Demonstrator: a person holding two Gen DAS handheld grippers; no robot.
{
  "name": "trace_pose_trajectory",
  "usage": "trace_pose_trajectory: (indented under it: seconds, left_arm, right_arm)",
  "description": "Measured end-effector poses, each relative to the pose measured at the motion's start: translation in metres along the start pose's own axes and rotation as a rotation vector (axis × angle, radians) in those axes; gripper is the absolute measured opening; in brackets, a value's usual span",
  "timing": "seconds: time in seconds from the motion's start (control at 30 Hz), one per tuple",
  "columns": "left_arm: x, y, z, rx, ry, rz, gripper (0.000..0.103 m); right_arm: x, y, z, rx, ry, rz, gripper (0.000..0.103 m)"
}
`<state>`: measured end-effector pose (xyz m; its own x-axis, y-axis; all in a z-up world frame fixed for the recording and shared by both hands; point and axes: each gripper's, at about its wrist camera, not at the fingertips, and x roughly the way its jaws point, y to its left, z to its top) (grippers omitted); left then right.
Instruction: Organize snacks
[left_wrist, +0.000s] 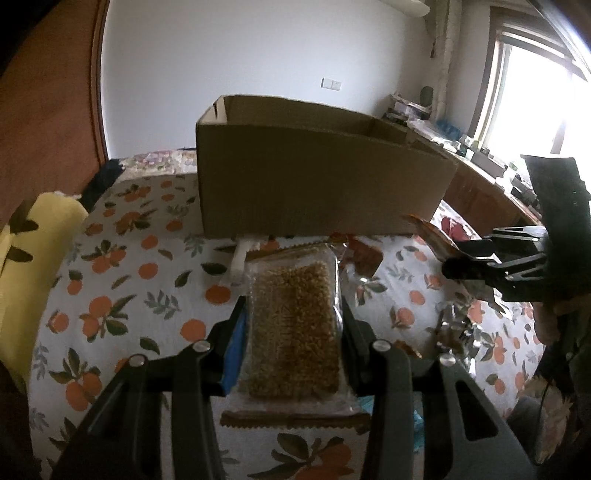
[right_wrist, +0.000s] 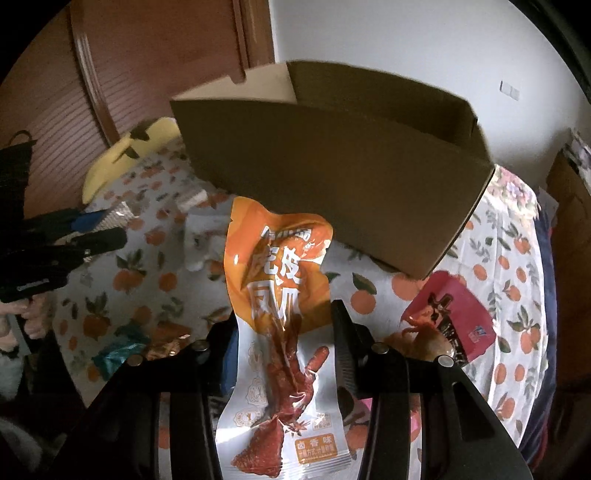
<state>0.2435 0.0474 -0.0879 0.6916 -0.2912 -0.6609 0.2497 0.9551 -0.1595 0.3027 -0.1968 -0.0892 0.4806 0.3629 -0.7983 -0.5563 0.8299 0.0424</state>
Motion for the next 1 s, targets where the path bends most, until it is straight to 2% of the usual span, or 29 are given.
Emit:
trace_pose_trajectory:
  seconds: [0.47,1.0]
  left_arm:
    - [-0.014,-0.015,0.047,0.069,-0.073,-0.024,0.042]
    - [-0.001,-0.023,0.105,0.161,-0.137,-0.056,0.042]
  right_arm:
    - [-0.045,0.010,0.032,-0.040,-0.106,-0.012,0.044]
    - [-0.049,0.007,0.094,-0.064,-0.171,-0.049,0.044]
